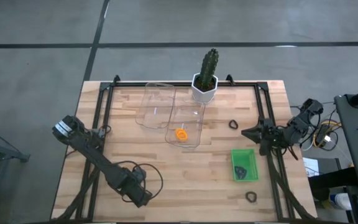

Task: Sort spring keychains
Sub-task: Put the violet spring keychain into the green bin

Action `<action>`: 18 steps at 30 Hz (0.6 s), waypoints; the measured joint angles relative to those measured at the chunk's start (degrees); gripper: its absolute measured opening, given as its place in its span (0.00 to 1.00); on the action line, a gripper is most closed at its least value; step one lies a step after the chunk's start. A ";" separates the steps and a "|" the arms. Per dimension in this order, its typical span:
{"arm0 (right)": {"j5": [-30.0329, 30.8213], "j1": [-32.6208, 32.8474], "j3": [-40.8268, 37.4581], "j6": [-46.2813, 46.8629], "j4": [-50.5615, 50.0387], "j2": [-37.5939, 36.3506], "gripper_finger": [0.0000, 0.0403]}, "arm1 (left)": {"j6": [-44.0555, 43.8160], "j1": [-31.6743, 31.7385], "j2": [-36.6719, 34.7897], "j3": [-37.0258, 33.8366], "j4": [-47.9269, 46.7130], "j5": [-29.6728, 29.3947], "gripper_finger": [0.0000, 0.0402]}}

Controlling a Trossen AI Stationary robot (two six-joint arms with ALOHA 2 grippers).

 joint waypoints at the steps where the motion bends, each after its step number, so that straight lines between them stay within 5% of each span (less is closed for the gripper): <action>1: -0.04 -0.57 0.00 0.02 -0.22 0.00 0.11 | -0.01 0.00 0.00 -0.27 0.10 0.01 0.32; 18: -4.06 -3.52 -0.39 3.18 -2.34 -0.04 0.11 | -1.82 0.00 -0.11 -8.90 8.82 2.16 0.32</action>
